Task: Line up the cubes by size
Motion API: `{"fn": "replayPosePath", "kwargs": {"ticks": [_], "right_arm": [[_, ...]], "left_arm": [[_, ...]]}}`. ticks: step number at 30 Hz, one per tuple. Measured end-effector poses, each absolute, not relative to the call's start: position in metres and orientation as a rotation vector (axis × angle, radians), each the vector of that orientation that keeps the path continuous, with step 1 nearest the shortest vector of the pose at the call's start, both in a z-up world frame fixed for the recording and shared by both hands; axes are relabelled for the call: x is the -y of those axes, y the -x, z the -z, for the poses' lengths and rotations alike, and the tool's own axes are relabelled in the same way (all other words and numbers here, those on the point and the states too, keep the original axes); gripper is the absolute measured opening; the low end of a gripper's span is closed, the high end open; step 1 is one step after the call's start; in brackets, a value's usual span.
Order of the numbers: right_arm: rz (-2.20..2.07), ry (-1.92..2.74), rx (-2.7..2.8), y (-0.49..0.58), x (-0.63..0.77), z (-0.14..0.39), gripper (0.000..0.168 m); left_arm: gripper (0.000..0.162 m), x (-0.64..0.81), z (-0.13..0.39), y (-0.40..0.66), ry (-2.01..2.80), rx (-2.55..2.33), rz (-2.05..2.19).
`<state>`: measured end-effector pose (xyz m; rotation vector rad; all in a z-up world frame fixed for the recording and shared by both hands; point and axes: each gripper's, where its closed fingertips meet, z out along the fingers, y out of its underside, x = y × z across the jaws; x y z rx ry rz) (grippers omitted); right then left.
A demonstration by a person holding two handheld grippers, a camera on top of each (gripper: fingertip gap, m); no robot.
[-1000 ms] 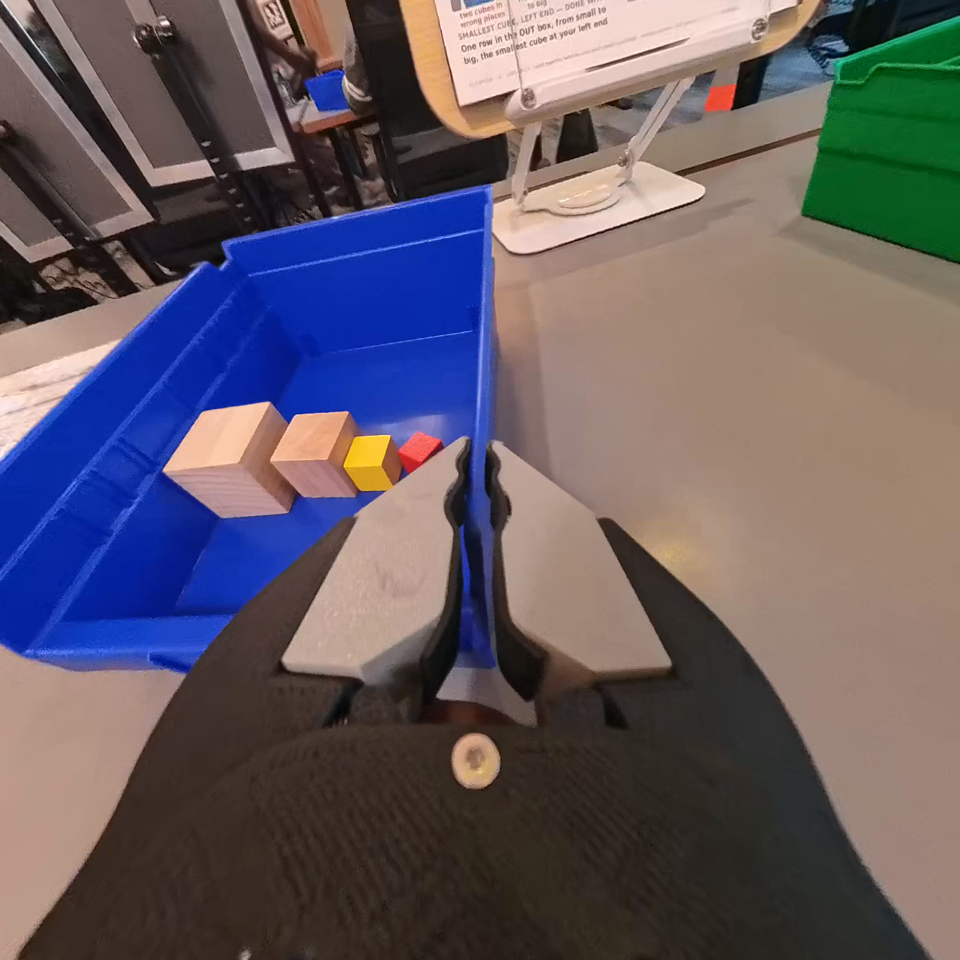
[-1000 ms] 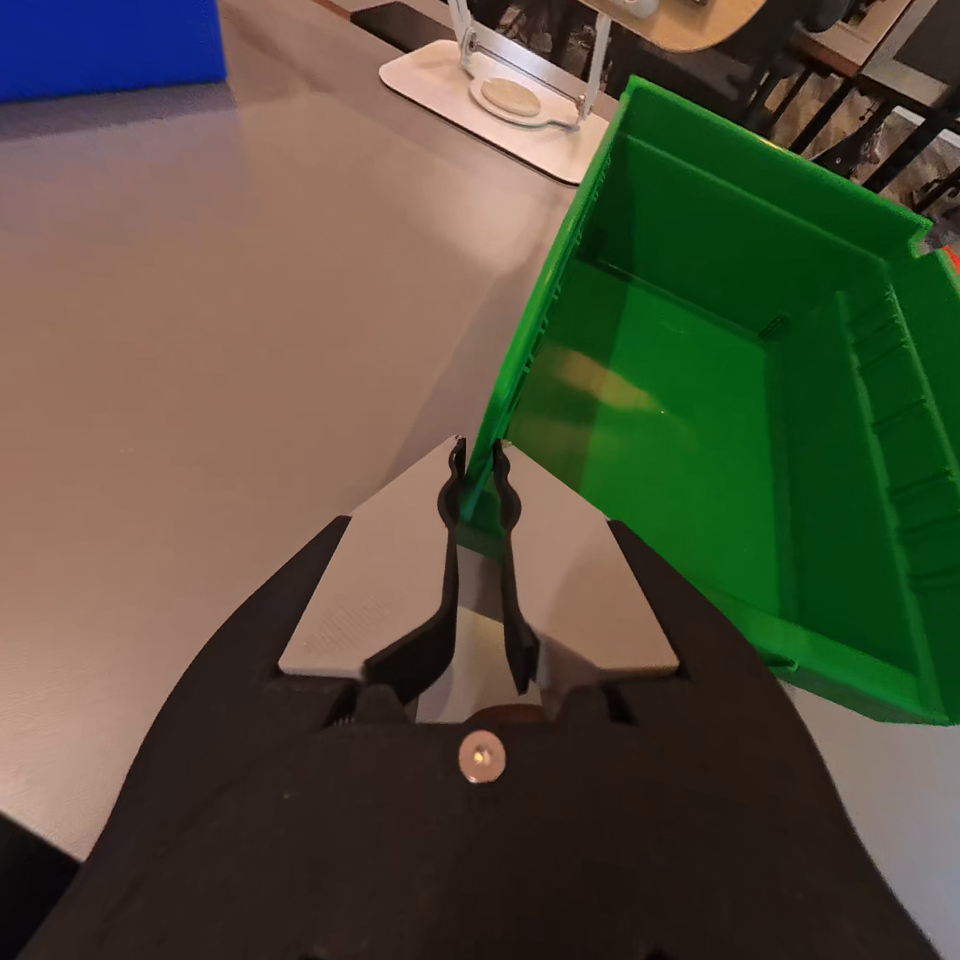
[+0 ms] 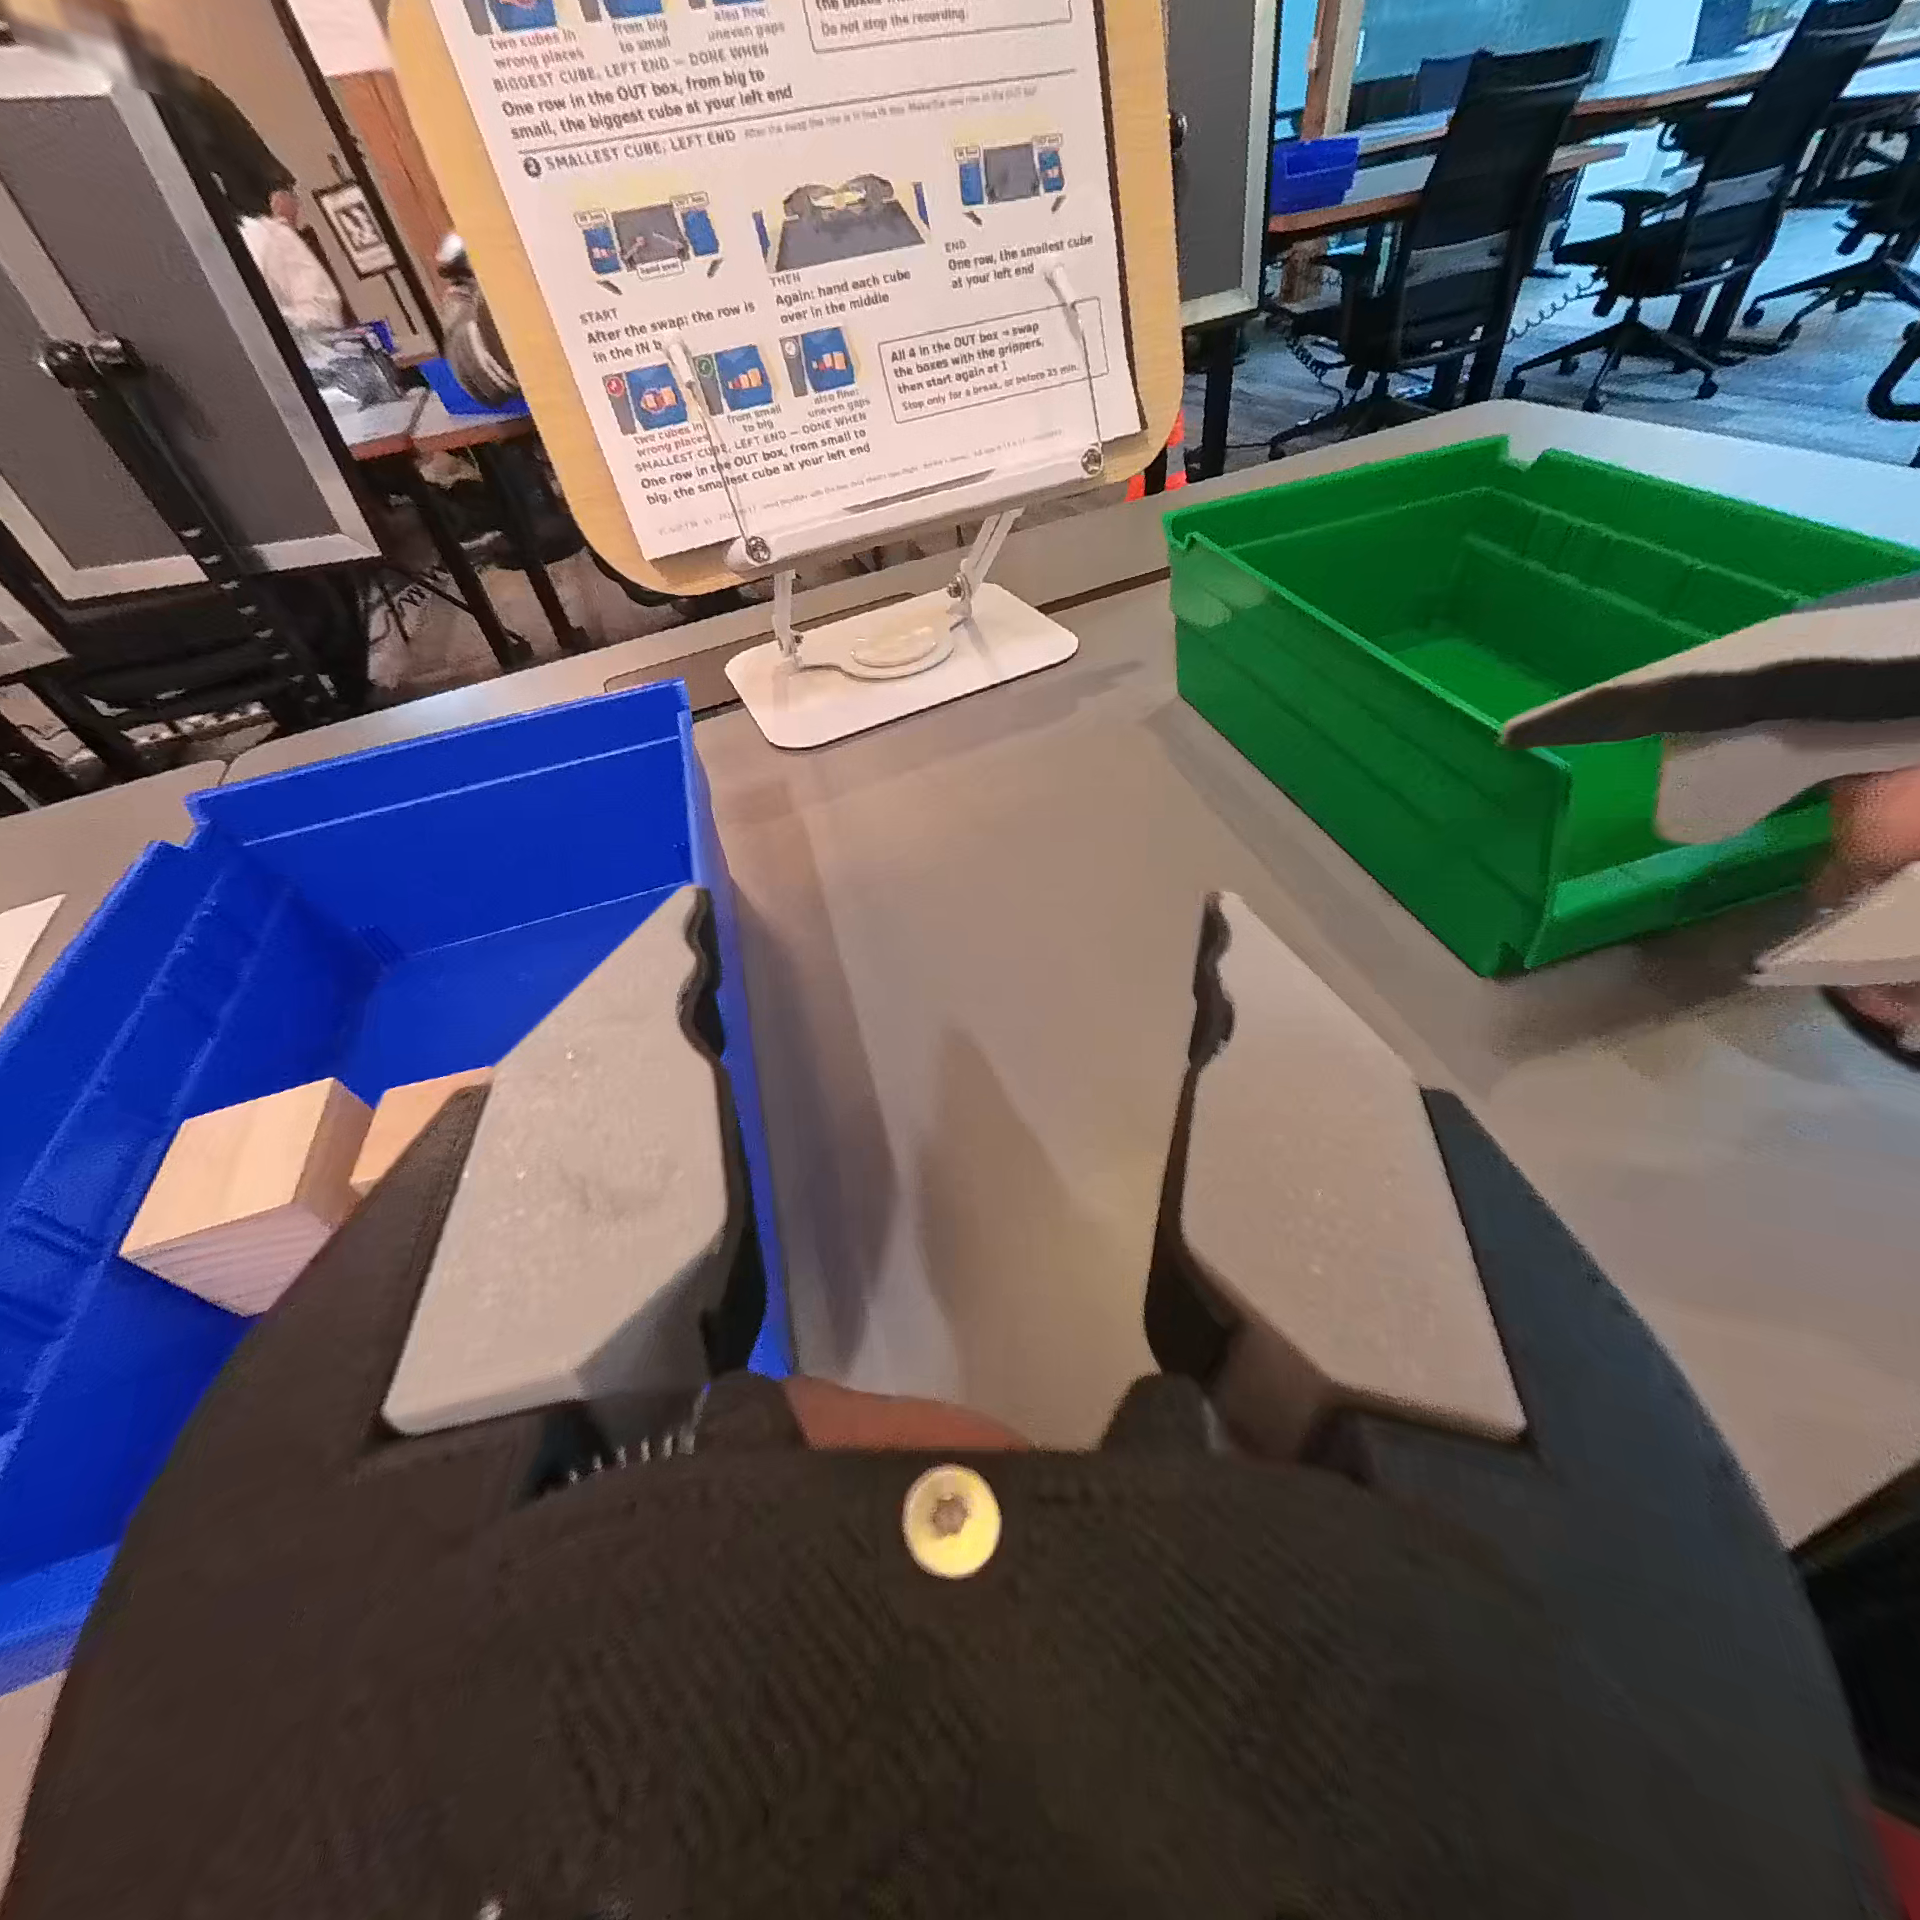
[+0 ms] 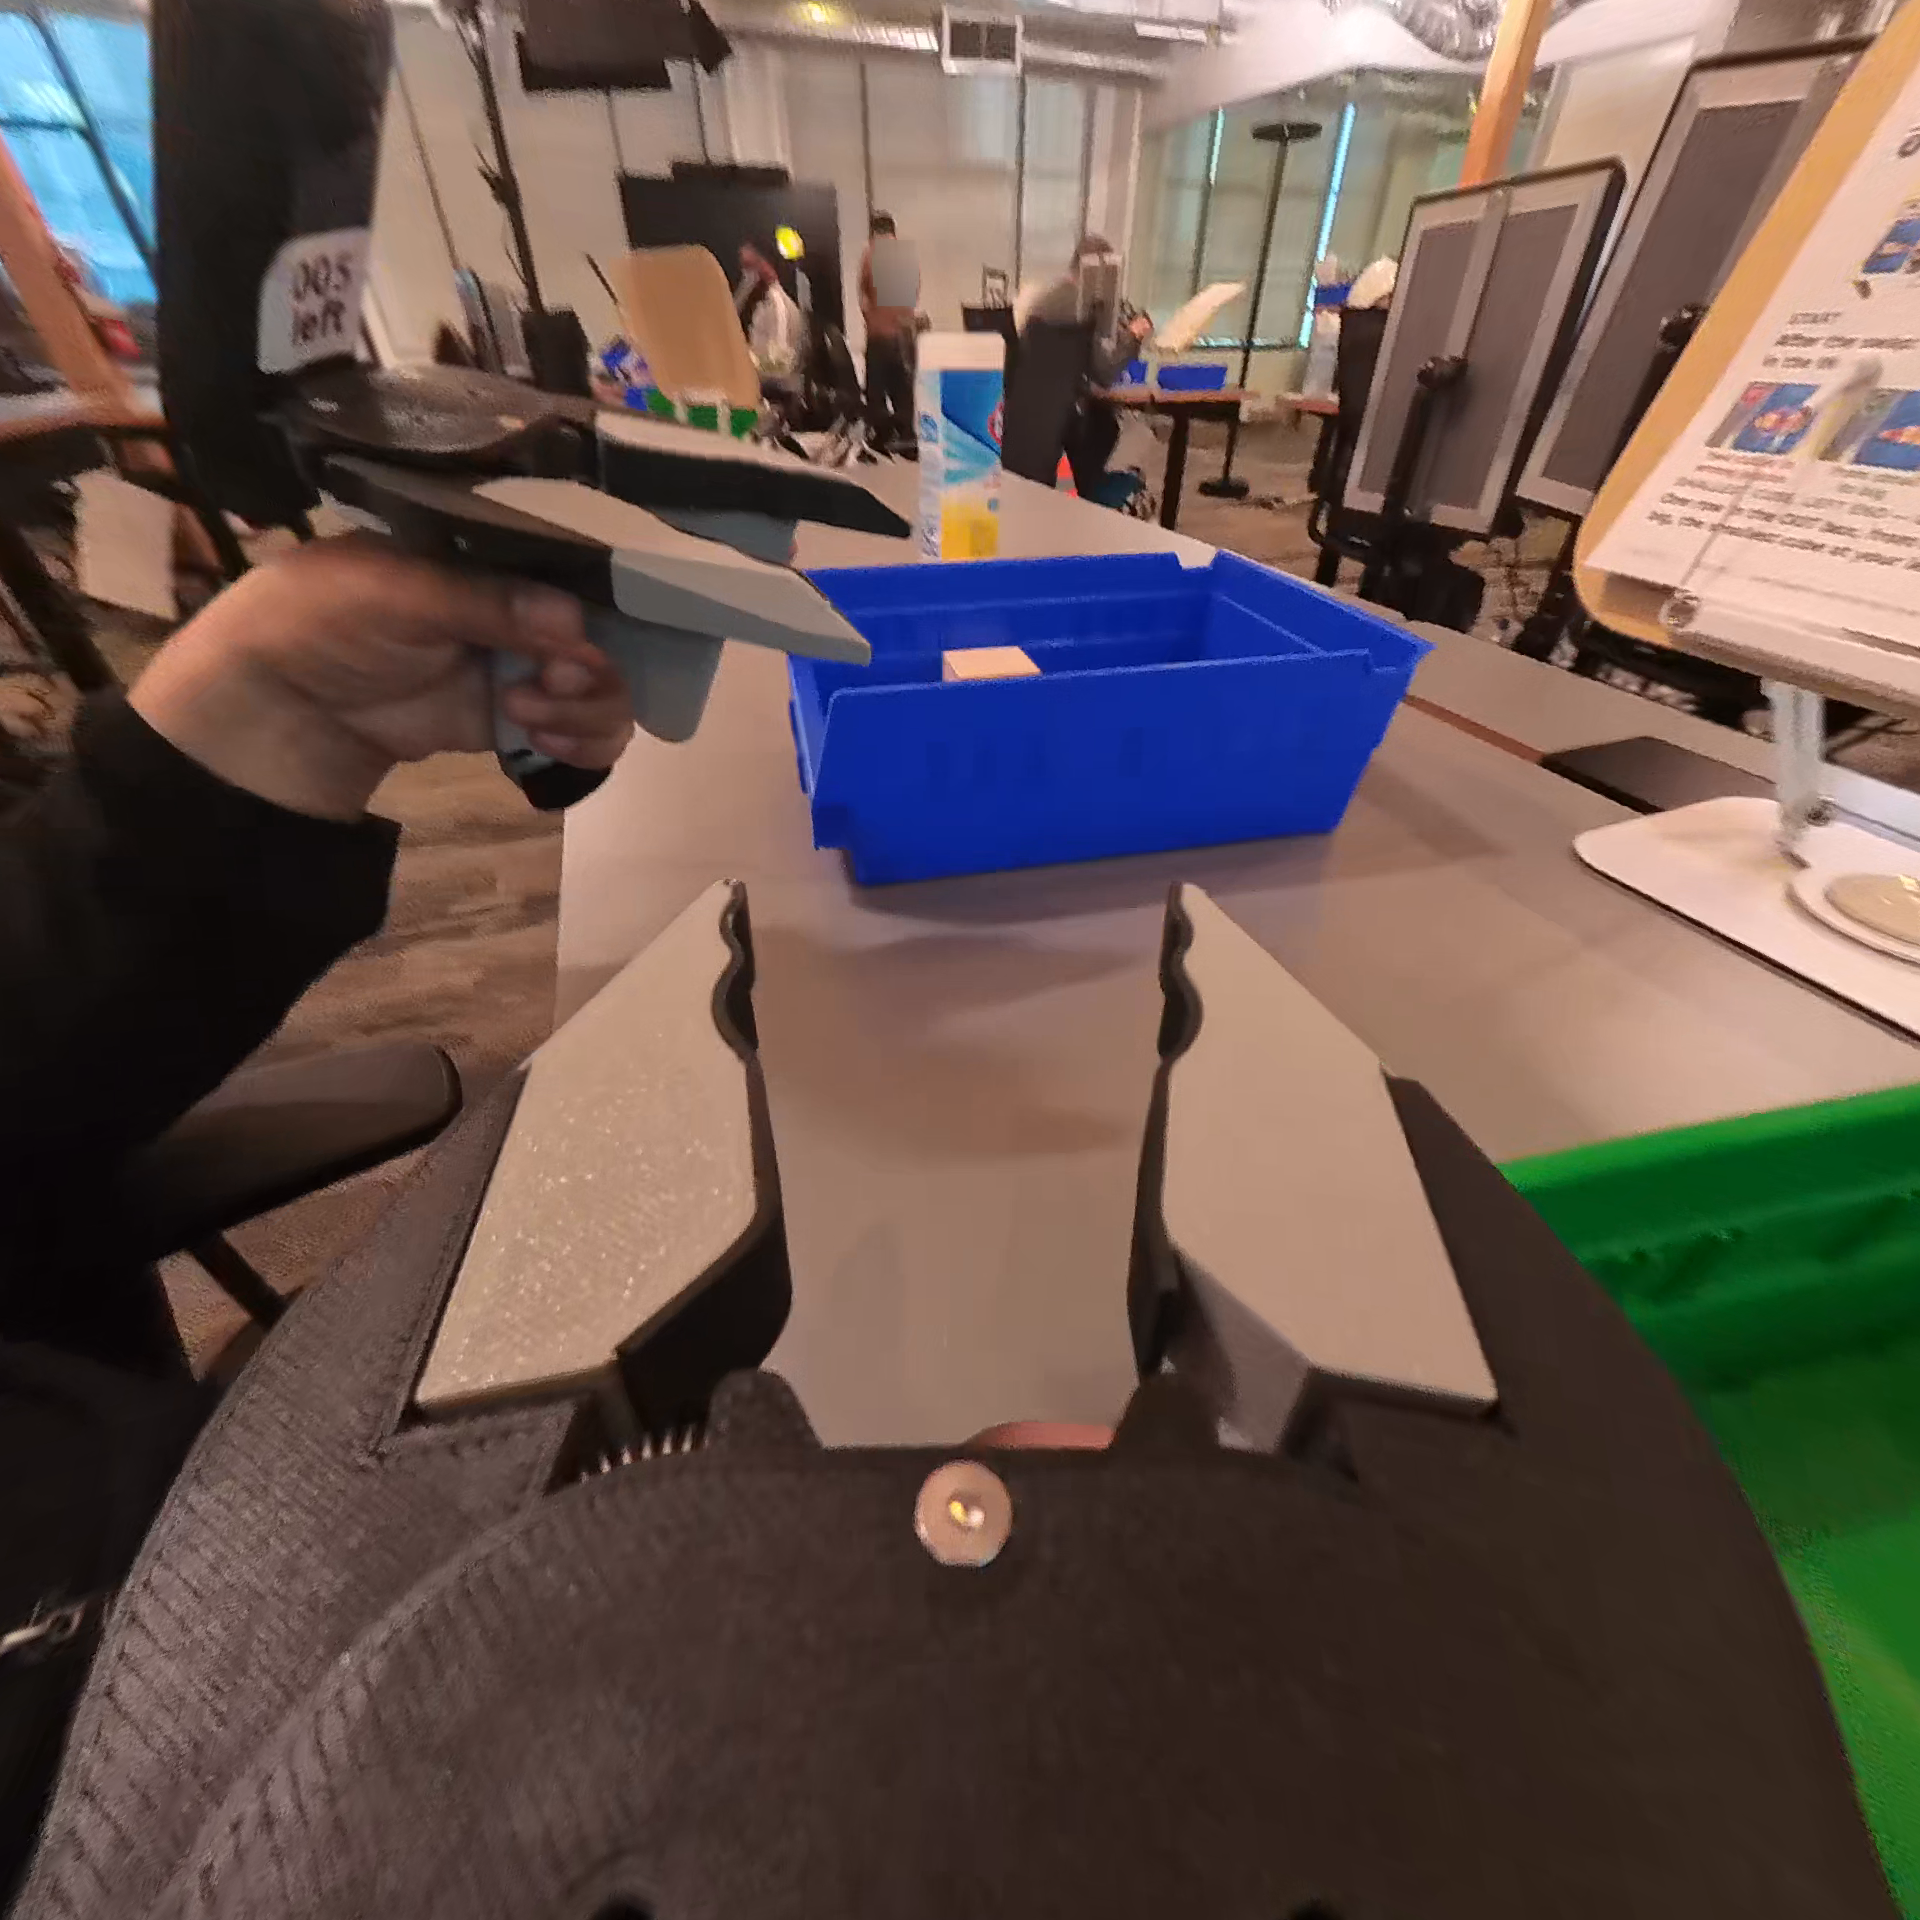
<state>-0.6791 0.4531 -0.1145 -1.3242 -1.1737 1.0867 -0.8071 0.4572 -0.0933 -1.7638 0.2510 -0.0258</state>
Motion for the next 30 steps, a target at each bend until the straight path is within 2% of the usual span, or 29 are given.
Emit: {"fn": "replayPosePath", "kwargs": {"ticks": [4, 7, 11, 17, 25, 30], "right_arm": [[-1.157, 1.348, 1.095, 0.705, -0.462, 0.113, 0.077], [-1.105, 1.343, 1.089, 0.729, -0.473, 0.109, 0.077], [-0.997, 1.316, 1.063, 0.750, -0.494, 0.104, 0.076], [-0.721, 1.353, 1.001, 0.745, -0.530, 0.122, 0.076], [-0.668, 1.342, 1.098, 0.757, -0.509, 0.139, 0.073], [-0.612, 1.377, 1.025, 0.743, -0.524, 0.135, 0.071]], "left_arm": [[0.089, -0.464, 0.097, 0.808, 1.769, -0.229, 0.023], [0.079, -0.475, 0.096, 0.819, 1.747, -0.161, -0.041], [0.079, -0.480, 0.102, 0.821, 1.761, -0.129, 0.005], [0.077, -0.477, 0.100, 0.826, 1.754, -0.120, 0.002], [0.074, -0.460, 0.097, 0.824, 1.746, -0.163, -0.044], [0.071, -0.451, 0.081, 0.806, 1.677, -0.158, 0.100]]}}
